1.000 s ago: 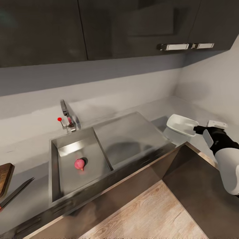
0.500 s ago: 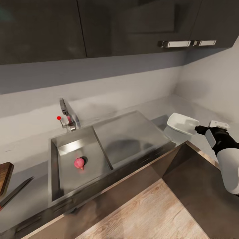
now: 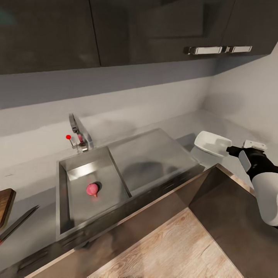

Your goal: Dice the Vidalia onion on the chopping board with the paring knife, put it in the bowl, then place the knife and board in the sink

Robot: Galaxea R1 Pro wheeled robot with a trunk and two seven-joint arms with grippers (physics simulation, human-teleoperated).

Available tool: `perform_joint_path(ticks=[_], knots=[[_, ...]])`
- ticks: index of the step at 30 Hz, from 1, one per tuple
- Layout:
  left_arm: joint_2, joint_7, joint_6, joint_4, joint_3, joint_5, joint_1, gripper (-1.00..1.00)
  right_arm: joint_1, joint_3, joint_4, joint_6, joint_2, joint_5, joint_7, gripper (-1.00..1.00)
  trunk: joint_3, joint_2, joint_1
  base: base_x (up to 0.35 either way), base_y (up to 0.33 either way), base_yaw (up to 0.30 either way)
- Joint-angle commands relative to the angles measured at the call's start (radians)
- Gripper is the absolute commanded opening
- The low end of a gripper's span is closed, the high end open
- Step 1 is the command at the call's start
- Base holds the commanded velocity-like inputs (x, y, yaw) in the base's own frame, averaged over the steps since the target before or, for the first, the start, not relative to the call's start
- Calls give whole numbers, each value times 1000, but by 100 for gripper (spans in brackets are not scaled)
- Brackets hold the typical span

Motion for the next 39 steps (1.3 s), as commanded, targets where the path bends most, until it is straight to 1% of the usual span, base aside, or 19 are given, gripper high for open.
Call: perform_joint_path(ticks=[1,12,21,39], knots=[[0,0,-1,-2,-1,6,0,100,-1,-2,-1,5,0,-1,-2,100,-2,-1,0,0,0,0],[0,0,-1,-1,-1,6,0,100,-1,-2,-1,5,0,-1,-2,100,-16,-1,0,6,0,0],[0,0,-1,-1,-1,6,0,100,-1,-2,-1,5,1,-1,-2,100,-28,-1,0,123,0,0],[0,0,-1,0,-1,6,0,100,-1,-2,-1,5,1,-1,0,100,-31,-1,0,4,0,0]])
